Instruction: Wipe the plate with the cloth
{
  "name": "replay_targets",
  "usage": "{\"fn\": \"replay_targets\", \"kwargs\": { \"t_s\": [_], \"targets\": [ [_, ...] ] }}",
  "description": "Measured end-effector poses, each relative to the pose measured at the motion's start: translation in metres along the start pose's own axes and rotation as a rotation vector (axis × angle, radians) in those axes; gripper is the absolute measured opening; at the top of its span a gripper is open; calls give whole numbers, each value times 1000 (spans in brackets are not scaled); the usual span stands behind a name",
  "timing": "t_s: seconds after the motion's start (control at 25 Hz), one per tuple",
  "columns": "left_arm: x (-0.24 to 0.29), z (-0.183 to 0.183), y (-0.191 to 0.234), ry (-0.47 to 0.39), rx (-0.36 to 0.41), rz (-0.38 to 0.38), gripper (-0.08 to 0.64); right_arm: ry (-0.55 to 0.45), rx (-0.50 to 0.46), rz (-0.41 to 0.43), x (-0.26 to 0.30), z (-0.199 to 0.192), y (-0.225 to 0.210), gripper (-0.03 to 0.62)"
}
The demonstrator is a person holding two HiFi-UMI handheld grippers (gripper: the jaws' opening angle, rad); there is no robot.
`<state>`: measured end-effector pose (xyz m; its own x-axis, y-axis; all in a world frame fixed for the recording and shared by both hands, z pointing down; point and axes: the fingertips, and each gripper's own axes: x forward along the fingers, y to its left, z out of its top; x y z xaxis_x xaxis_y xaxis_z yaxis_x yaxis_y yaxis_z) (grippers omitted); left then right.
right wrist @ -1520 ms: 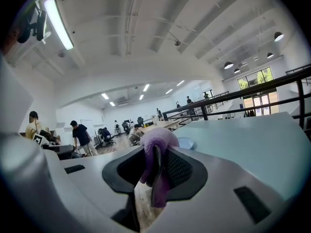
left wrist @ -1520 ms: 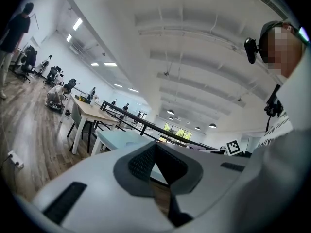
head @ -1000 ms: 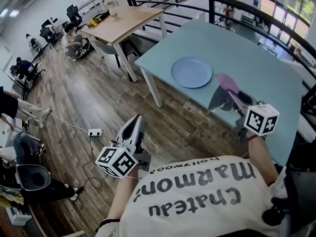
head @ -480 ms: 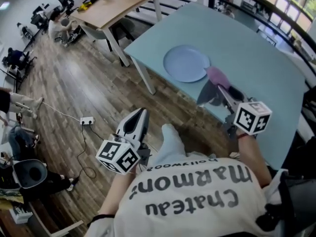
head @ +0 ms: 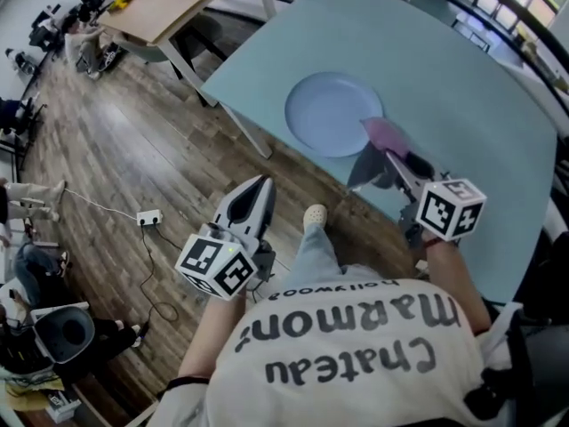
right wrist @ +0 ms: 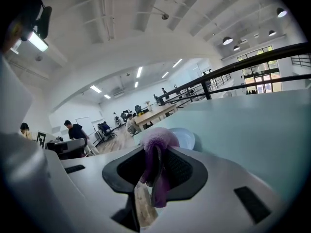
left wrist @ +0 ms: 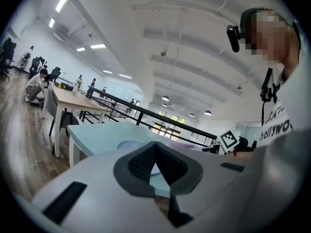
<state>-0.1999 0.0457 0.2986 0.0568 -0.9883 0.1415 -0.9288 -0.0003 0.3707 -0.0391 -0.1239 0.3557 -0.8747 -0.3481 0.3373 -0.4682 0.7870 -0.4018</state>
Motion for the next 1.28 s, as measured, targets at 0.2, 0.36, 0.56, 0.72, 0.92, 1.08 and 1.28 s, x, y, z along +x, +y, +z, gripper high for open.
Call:
{"fn": "replay_targets", "kwargs": {
  "t_s": [0.2, 0.36, 0.56, 0.72, 0.92, 1.08, 1.28],
  "targets": [
    [55, 10, 42, 64, -14, -26, 2, 49, 22, -37, 46, 14, -25, 127],
    [99, 18, 77, 127, -17, -36, 3, 90, 21, -49, 84, 30, -41, 127],
    [144, 19, 115, 175, -44, -41, 5, 133, 0, -84, 121, 38, -54, 127],
    [178, -2, 139, 256, -86, -61, 151, 145, 16, -104, 148, 40, -66, 127],
    [212, -36, 155, 439, -47, -23, 211, 148, 23, -126, 171, 51, -72, 127],
    [231, -61, 159, 569, 1, -25, 215, 169, -28, -122, 190, 54, -69, 127],
    [243, -76, 158, 664, 16, -39, 207, 180, -41, -94, 210, 58, -60, 127]
  ]
}}
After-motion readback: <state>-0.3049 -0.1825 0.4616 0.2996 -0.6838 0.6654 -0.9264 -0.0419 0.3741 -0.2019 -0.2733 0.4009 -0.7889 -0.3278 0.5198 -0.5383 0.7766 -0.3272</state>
